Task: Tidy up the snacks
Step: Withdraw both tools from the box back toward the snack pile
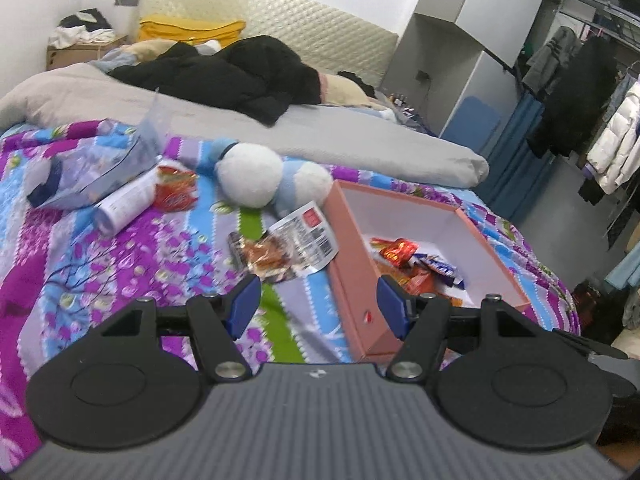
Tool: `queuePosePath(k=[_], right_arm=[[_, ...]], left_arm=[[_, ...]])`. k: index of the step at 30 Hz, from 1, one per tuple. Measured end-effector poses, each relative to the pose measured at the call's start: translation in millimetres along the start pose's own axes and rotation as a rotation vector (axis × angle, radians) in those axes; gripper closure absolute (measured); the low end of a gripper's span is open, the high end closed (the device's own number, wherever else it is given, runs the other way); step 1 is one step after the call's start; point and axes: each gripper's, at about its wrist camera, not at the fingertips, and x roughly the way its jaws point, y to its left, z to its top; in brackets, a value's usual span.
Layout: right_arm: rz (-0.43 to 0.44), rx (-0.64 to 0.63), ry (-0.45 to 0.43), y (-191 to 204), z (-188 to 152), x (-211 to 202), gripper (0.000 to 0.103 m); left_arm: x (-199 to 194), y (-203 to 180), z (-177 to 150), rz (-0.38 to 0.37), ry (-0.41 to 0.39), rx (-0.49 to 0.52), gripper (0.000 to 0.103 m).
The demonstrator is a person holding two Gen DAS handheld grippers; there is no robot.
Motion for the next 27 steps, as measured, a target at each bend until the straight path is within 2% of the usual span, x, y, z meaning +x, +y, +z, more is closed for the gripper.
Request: queuePosePath(k=[5,13,27], right_arm=[[0.044,-0.013,0.024,12.8,-18.1,0.9,0.037],[0.060,-0.033,0.082,28.8,-31.6,14.9,0.037],[0.050,-0.082,0.131,34.8,-17.4,55.4,0.037]], left_arm=[[-8.2,16.7,-17.1,0.034,0.003,-0.024,0.034],[-4.0,51.6,-32.4,0.093,0.035,-0.098,0.034],[49.7,82.0,-13.5,0.123,0.079,-0.138,0.029]])
